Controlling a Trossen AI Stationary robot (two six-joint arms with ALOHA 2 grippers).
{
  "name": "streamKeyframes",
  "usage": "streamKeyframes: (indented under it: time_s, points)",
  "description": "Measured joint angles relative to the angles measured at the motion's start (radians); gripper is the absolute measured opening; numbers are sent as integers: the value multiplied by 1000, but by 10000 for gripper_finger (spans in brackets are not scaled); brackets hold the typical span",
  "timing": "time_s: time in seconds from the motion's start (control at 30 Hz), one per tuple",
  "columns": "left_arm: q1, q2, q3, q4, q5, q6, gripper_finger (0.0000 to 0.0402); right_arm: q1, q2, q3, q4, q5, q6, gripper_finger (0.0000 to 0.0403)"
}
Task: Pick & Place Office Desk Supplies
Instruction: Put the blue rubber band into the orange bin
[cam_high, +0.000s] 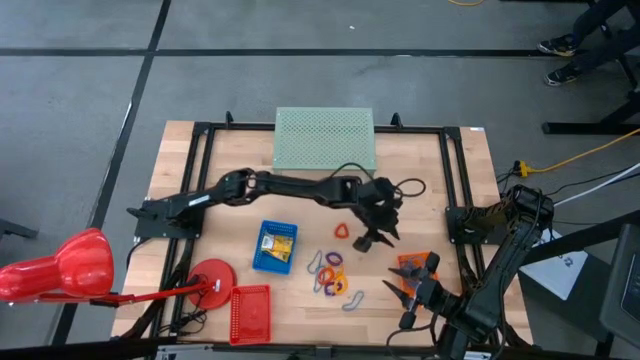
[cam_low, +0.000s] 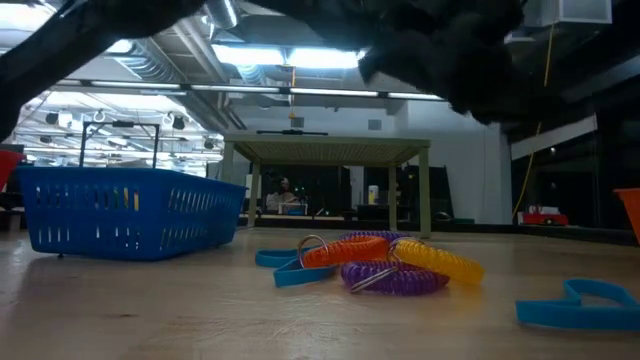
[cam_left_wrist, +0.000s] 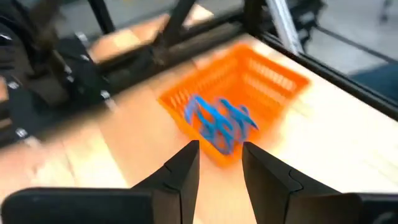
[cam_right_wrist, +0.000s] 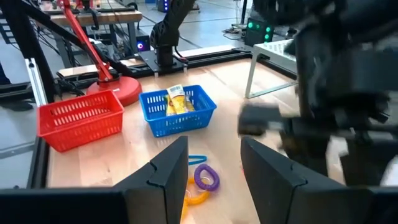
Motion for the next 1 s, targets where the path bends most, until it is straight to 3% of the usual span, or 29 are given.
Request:
streamKeyframes:
  time_s: [0.23,0.3,0.6,0.8,0.87,0.93,1.0]
  points:
    - [30,-147,0,-208,213,7,118,0,0,0,53,26,-77,151]
    - [30,-187,0,-251,208,16,118,0,0,0,61,29,-95,151]
    - [-14,-384,-1,-530,-136,0,118,0,0,0,77,48,-107,151]
    - [-120,-568,-1,-531,-429,-92,118,0,0,0,83,97,-140,151]
    - [-155,-637,-3,-527,-475,-123,118,0,0,0,84,97,-153,151]
    - [-203,-714,-41,-489,-550,-147,118,0,0,0,84,98,-152,151]
    - [-257,-798,-119,-438,-704,-141,118,0,0,0,88,105,-150,151]
